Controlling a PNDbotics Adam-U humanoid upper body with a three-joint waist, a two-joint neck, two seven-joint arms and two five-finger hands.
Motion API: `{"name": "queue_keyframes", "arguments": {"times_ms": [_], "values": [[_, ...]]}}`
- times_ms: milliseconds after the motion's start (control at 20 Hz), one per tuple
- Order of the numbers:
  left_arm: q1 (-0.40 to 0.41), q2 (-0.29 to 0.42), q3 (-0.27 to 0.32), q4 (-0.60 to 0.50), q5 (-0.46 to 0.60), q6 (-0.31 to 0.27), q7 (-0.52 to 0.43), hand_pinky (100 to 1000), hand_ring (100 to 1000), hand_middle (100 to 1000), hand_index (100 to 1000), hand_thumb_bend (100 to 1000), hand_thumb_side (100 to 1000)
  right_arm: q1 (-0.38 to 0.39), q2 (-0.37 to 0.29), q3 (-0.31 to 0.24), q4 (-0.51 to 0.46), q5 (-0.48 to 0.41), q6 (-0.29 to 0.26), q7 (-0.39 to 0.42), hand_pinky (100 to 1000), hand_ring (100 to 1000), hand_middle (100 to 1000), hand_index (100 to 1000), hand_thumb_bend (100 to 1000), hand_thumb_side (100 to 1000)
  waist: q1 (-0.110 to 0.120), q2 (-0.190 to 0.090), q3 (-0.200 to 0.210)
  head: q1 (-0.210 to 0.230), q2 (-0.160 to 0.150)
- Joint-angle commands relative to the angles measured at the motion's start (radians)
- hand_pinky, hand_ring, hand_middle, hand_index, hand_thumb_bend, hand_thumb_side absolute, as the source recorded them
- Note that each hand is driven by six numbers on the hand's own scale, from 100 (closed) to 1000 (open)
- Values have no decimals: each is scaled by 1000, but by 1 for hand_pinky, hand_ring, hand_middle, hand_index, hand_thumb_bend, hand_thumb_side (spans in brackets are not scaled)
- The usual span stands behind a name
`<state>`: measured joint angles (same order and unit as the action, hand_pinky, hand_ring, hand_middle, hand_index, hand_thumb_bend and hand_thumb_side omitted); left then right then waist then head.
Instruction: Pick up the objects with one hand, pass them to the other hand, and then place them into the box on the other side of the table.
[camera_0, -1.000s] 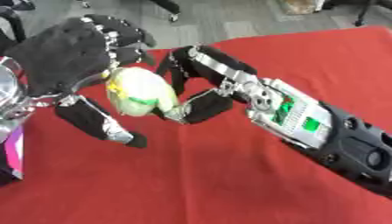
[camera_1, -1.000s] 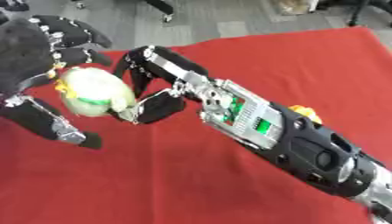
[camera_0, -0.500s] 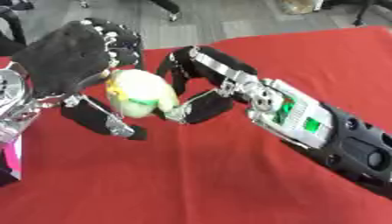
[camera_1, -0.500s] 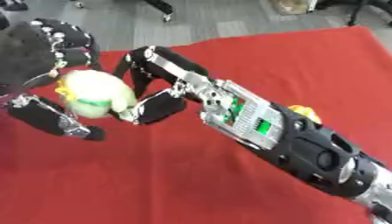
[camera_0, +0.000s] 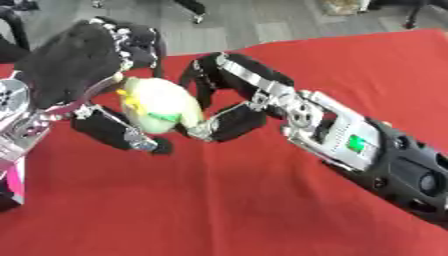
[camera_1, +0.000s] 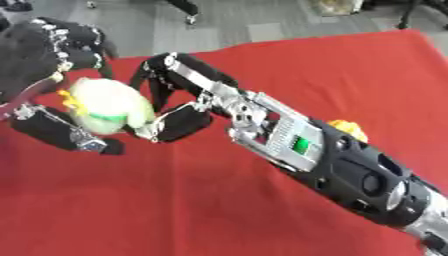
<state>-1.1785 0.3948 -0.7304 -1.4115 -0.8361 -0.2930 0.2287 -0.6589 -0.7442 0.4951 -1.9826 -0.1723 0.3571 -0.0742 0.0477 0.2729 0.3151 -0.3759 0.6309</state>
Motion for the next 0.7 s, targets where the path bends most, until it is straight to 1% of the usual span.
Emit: {"name": "queue_keyframes", "arguments": {"times_ms": [50,300,350,400,450,550,600,650,700], "values": [[-17,11,11,-22,4,-11,12,312,410,437,464,846,469,-9,-9,-10,-17,4,0,-3,585,455,270,383,365,100,11,-1,-1,1,-8],[-16,-1,11,-16,9,-18,22,184,361,386,418,727,438,-9,-8,-10,-17,8,-1,-4,585,455,269,383,365,100,11,0,-4,5,-1],[-16,-4,11,-13,15,-19,22,128,342,364,396,704,434,-9,-8,-9,-17,9,-2,-5,585,454,269,383,364,100,11,0,-5,6,-1],[-16,-8,12,-8,22,-19,22,102,330,352,384,686,421,-9,-7,-9,-17,9,-2,-5,585,454,269,383,364,100,11,0,-6,7,-1],[-15,-12,14,-1,32,-16,21,100,303,325,353,618,392,-9,-7,-9,-17,10,-2,-6,584,454,268,383,365,100,11,0,-7,7,-1],[-13,-21,21,15,56,-10,27,100,266,288,312,578,368,-9,-6,-9,-17,12,-3,-6,584,454,268,383,364,100,11,1,-8,8,-2],[-13,-24,24,21,67,-9,33,100,245,267,289,567,346,-9,-6,-9,-17,13,-3,-7,584,454,268,383,365,100,10,1,-8,7,-1],[-13,-27,27,26,80,-8,41,100,221,245,266,535,310,-8,-5,-9,-17,13,-3,-7,584,454,268,384,365,100,10,1,-8,6,1],[-13,-29,30,29,92,-8,52,100,208,232,252,535,300,-8,-5,-9,-17,14,-3,-7,584,454,268,384,365,100,10,1,-8,7,1]]}}
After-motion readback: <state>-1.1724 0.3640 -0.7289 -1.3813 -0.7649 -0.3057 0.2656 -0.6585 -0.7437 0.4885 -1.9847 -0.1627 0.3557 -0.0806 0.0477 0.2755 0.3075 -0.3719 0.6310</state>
